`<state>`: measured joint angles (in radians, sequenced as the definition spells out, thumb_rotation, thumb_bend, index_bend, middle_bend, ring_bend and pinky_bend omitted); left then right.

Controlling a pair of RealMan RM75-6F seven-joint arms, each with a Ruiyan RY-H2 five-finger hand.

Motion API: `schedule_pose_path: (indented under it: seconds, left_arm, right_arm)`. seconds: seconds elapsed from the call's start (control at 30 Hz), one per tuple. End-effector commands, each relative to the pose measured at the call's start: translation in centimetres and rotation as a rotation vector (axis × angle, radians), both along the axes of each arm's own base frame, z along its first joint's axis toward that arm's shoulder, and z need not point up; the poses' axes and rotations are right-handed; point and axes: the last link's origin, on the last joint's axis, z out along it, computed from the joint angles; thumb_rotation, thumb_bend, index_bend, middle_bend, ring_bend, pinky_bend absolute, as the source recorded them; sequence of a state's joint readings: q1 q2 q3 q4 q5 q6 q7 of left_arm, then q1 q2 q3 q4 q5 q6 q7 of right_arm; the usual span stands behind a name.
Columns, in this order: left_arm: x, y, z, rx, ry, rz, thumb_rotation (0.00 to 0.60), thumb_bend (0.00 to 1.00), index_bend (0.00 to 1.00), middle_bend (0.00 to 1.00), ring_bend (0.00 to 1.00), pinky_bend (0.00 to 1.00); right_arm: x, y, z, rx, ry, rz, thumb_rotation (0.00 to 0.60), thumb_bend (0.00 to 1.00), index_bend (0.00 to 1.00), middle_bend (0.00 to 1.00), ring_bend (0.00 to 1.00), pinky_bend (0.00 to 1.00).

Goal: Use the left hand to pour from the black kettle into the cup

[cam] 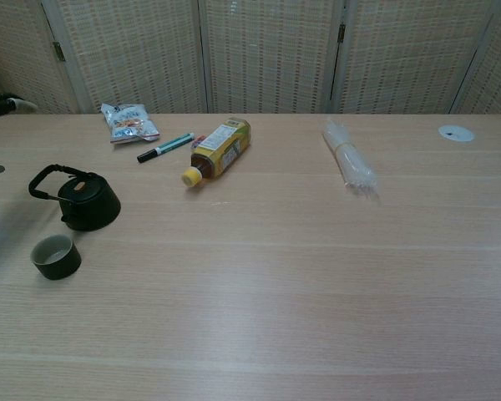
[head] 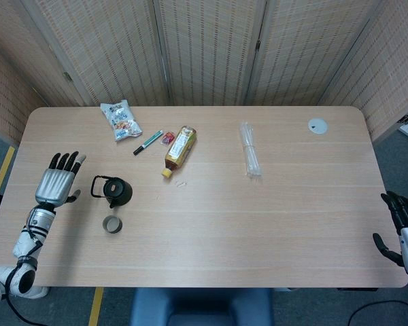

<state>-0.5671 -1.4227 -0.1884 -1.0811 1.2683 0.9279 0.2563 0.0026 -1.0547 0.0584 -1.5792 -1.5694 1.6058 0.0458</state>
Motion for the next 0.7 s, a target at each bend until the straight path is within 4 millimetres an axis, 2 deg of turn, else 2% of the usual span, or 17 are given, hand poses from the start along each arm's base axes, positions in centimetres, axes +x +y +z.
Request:
schedule_pose_path:
  seconds: [0.03,0.37,0.7]
  left_arm:
    - [-0.2,0.8,-0.9,-0.012,0.021,0.026,0.600,0.35,0.01,0.02,0.00,0.00]
    - [0.1,2.7,-2.8,-0.055,0.101,0.054,0.600,0.35,0.00,0.02,0.00,0.00]
    - [0.5,3.8,-4.2,-0.078,0.133,0.082,0.600,0.35,0.01,0.02,0.01,0.00]
  right_arm:
    - [-0.1,0.0,0.0,0.002,0.001,-0.001,0.600,0.35,0.07,0.12,0.12,0.00]
    - [-0.1,0.0,0.0,0.006,-0.008,0.000,0.600,0.35,0.07,0.12,0.13,0.00]
    - [-0.3,0.0,-0.1,0.011,-0.010,-0.011,0.600,0.35,0.07,0.12,0.13,0.00]
